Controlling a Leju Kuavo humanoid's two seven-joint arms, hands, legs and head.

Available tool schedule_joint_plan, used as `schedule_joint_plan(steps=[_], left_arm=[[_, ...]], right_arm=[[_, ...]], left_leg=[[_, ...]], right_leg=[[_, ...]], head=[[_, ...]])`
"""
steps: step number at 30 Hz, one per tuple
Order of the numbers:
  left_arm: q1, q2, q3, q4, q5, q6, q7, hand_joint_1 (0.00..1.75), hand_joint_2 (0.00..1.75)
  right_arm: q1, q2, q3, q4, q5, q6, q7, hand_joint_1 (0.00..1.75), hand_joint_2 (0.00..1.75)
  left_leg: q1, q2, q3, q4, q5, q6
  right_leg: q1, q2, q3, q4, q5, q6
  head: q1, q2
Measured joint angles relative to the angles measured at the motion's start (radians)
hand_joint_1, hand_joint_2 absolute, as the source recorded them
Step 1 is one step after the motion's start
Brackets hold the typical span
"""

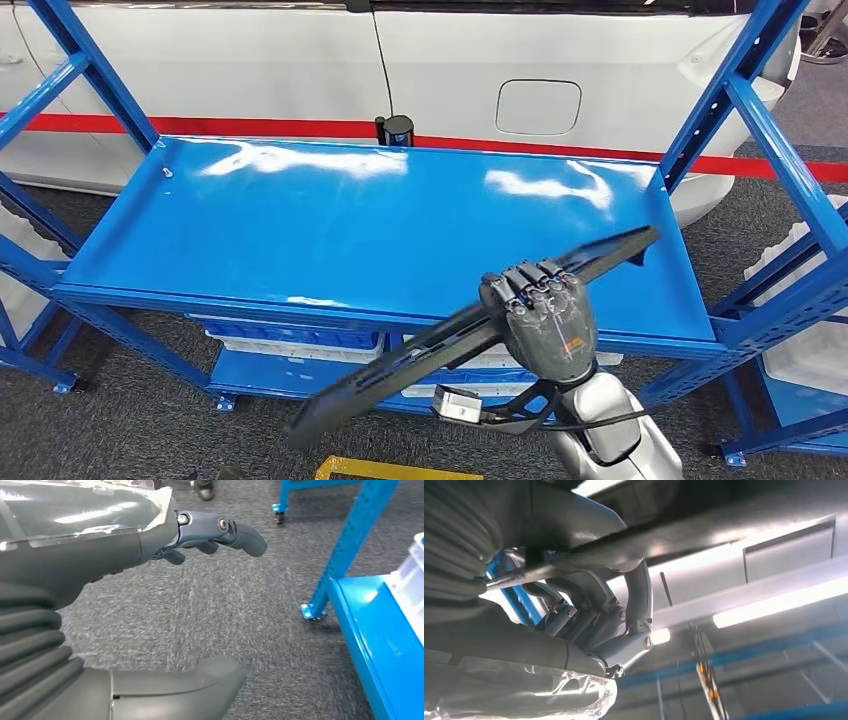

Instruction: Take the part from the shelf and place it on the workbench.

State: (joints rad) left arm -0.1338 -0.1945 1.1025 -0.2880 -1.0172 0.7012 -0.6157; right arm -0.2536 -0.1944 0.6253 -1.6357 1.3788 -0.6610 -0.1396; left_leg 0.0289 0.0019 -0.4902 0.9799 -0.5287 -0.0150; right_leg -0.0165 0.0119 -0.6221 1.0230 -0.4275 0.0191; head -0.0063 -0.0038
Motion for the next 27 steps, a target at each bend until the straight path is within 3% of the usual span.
schedule_joint_plan(steps=[6,27], left_arm=[[-0.01,-0.006,0.085,0.0,-0.011,0.0,-0.005,0.0,1.75],[-0.025,-0.008,0.182,0.041,-0.092,-0.045,0.009,0.0,1.75]], right_arm=[[0.0,-0.022,-0.002,-0.06,0.0,0.001,0.0,1.75,1.75],[0.062,-0.038,-0.011,-0.11,0.08,0.0,0.04,1.75,1.75]], left_leg=[[0.0,0.0,0.0,0.0,0.0,0.0],[0.0,0.0,0.0,0.0,0.0,0.0]], right_leg=[[0.0,0.0,0.0,0.0,0.0,0.0],[0.0,0.0,0.0,0.0,0.0,0.0]], head=[[0.0,0.0],[0.0,0.0]])
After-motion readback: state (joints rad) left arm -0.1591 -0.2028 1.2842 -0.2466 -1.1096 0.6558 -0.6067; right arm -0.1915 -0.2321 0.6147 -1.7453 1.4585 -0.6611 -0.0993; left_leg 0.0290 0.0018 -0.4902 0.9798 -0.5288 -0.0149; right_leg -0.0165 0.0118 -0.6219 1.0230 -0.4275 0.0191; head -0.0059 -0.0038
